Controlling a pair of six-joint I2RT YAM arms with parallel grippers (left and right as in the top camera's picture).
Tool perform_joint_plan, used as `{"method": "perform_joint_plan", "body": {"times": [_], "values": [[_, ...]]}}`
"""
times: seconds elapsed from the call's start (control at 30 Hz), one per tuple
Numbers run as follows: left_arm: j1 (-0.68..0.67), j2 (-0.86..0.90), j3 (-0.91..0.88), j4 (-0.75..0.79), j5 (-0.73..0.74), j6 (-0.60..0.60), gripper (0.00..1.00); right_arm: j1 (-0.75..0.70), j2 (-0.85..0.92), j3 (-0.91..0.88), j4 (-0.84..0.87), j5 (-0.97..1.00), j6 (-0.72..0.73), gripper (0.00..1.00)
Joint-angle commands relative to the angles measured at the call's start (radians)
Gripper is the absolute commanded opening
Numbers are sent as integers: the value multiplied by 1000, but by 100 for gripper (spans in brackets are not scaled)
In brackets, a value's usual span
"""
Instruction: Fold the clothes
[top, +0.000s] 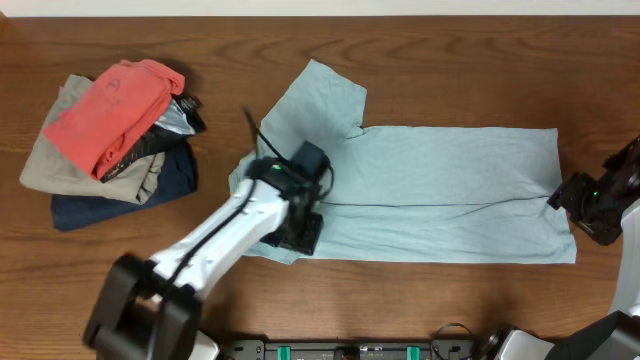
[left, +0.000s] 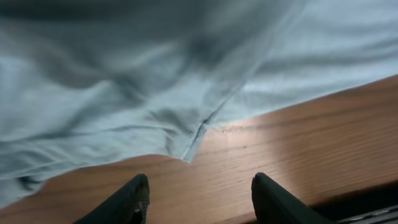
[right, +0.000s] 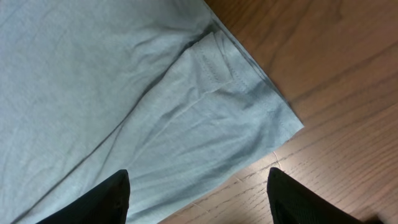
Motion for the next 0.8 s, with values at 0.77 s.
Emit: {"method": "perform_joint_plan", "body": {"times": [0.77], "values": [[-25,163,-69,49,-77,13,47,-4,-5,0,-3,-6,-23,69]]}}
